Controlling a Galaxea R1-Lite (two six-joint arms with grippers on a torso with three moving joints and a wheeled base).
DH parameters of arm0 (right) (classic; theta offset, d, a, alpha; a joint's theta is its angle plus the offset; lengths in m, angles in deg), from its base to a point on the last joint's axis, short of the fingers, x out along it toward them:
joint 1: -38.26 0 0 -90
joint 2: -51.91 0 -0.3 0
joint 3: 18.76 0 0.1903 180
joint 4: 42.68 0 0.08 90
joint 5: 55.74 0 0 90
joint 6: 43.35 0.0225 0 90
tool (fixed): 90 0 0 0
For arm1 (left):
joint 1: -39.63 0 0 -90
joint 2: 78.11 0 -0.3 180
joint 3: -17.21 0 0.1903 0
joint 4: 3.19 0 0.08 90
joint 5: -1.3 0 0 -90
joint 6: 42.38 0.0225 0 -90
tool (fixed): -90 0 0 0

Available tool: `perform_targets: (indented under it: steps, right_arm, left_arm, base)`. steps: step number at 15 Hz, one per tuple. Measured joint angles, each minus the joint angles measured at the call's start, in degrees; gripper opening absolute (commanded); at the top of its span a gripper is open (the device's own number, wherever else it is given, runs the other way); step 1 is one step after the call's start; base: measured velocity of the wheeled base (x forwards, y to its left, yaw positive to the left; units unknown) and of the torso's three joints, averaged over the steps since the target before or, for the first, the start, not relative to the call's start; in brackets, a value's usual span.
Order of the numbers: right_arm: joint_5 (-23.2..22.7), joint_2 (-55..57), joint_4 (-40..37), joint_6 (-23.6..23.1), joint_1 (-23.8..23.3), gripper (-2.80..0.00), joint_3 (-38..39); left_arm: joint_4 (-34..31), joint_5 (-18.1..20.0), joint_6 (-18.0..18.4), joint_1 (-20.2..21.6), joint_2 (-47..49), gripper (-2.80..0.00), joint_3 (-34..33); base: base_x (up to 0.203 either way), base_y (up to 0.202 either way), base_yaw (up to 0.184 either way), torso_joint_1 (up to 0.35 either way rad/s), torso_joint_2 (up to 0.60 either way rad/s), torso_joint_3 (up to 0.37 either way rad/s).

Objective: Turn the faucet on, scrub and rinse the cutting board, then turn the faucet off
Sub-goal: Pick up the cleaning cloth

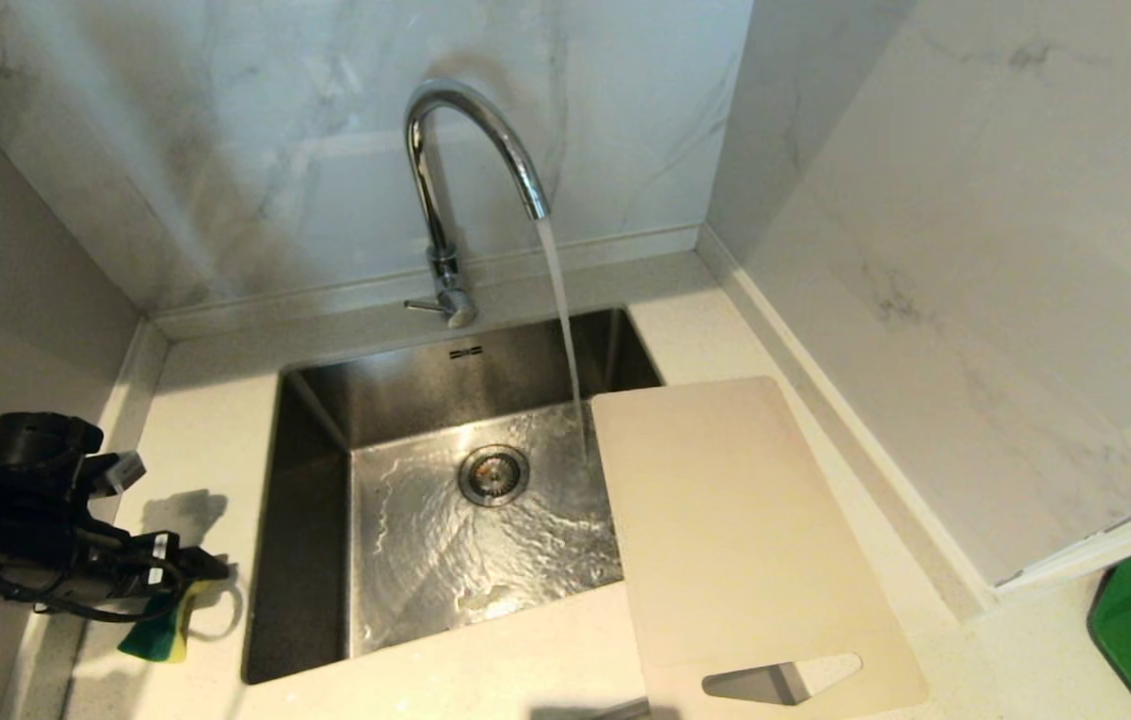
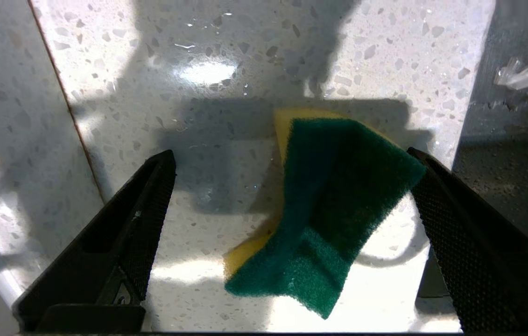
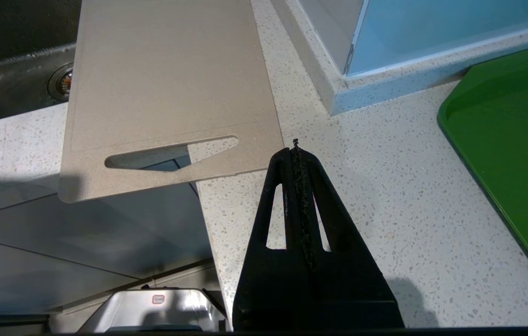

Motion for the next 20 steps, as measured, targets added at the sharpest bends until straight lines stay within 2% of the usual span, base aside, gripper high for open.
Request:
perform_targets:
  steps: [5,9,13,20]
  right_arm:
    - [-0.02,-0.02,0.0,-0.01,0.0,-2.8,0.0]
    - [-0.05,-0.02,0.0,-0.02,0.0,-2.8,0.0]
    - [-0.02,0.0,0.01,-0.02,0.0,-2.8,0.0]
    - [-0.02,-0.02,0.0,-0.02,0.0,-2.8,0.0]
  left_arm:
    - [-0.66,0.16,1.42,-0.32,1.28,-2.8,1.73]
    - [-2.41,0.46,-0.23,-2.54,1.18,-2.8,3.41]
    - [-8.71,2.83,-3.42,-3.06,0.38,-2.8,7.23]
    - [-18.32,3.01,-5.64,-3.83,-5.45,-2.8,13.93]
  base:
    - [0.0,0.0,0.0,0.0,0.0,0.0]
    - [0.0,0.0,0.0,0.0,0.0,0.0]
    - [0.0,0.0,0.0,0.0,0.0,0.0]
    - [0.0,0.0,0.0,0.0,0.0,0.0]
